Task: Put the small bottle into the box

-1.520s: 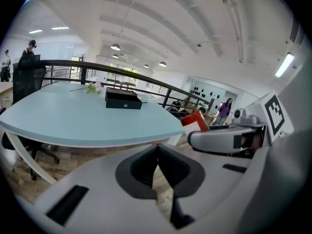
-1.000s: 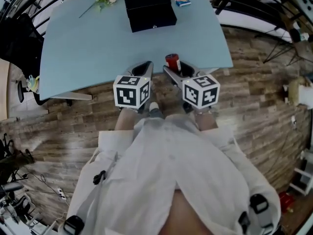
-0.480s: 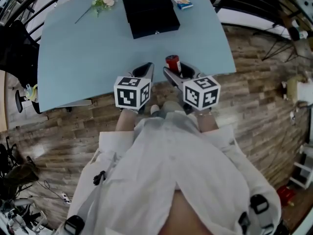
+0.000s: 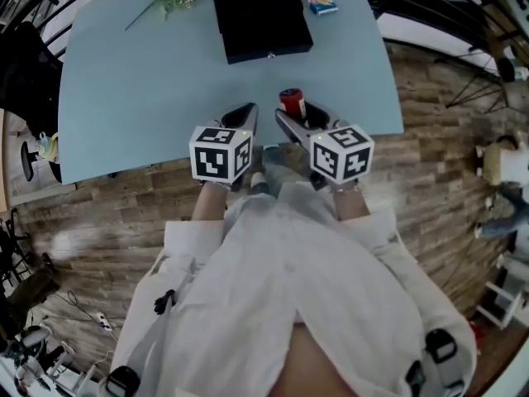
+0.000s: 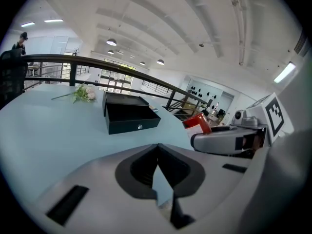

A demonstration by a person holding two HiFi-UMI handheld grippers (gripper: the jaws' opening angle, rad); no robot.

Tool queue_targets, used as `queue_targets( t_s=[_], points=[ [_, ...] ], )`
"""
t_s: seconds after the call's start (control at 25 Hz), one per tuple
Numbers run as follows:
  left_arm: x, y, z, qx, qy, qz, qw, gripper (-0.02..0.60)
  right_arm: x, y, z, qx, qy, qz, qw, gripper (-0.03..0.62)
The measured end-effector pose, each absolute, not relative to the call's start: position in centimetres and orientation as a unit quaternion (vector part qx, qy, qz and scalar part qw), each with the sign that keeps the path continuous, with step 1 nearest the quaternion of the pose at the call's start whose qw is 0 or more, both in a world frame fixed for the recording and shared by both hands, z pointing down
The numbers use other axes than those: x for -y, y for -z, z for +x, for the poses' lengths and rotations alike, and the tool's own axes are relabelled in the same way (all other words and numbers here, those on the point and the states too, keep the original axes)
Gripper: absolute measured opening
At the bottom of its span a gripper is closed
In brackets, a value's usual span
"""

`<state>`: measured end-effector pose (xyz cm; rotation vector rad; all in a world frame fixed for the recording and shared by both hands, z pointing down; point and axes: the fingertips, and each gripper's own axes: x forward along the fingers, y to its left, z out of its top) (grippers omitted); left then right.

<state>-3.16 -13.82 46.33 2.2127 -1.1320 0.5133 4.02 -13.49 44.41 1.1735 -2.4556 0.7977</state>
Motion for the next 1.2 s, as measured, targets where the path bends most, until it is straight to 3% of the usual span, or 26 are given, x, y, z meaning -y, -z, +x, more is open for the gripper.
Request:
queue_targets(
  t_s=[0.72,1.2],
  points=[
    [26.0,-45.3,-3.0,0.473,-0.190,0.806,0.299,0.003,26.9,-43.7,3.1,0.888,-0.269,0.337,0.163,0.209],
    [28.7,-47.0,-2.2,0.495,-0.196,0.780,0.328,0.003,29.1,-45.6,3.4,0.895,-0.287,0.286,0.185,0.209]
  ],
)
